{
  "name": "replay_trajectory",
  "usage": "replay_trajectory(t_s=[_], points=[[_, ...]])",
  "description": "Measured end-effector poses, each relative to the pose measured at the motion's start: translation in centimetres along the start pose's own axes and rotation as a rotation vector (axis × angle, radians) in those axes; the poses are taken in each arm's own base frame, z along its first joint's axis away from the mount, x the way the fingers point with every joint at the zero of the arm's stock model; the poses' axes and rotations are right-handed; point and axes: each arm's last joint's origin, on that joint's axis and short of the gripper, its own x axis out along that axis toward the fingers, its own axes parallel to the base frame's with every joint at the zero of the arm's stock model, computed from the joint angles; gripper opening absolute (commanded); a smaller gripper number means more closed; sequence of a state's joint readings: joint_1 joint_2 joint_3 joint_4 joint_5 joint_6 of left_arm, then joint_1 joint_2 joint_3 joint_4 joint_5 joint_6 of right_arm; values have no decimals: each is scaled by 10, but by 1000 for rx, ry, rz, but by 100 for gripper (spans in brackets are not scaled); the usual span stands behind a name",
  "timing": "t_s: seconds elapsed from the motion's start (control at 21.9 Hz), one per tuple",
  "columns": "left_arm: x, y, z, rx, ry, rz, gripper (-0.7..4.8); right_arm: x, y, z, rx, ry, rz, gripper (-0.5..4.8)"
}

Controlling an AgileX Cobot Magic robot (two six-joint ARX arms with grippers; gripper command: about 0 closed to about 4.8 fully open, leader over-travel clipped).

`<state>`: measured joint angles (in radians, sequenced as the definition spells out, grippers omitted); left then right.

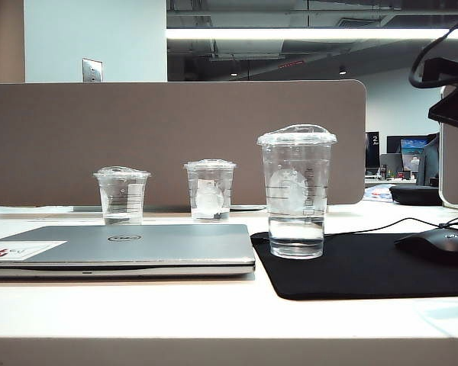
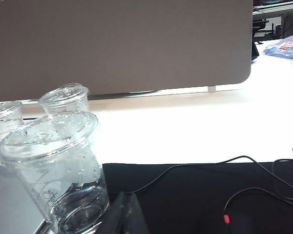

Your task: Pick up the coffee cup on the right and place it on the right side of the laptop.

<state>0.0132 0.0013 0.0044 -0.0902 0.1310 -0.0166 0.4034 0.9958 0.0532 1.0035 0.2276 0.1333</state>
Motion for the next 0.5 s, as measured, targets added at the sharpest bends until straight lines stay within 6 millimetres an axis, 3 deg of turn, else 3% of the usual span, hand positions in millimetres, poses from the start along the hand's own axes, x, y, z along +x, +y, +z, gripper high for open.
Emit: replay_trajectory(t_s=[0.32, 0.5], points=[[0, 0, 0, 0, 0, 0, -5, -6, -6, 5, -80, 3, -33, -6], [0, 0, 0, 0, 0, 0, -5, -16, -38, 11, -104, 47, -187, -6]])
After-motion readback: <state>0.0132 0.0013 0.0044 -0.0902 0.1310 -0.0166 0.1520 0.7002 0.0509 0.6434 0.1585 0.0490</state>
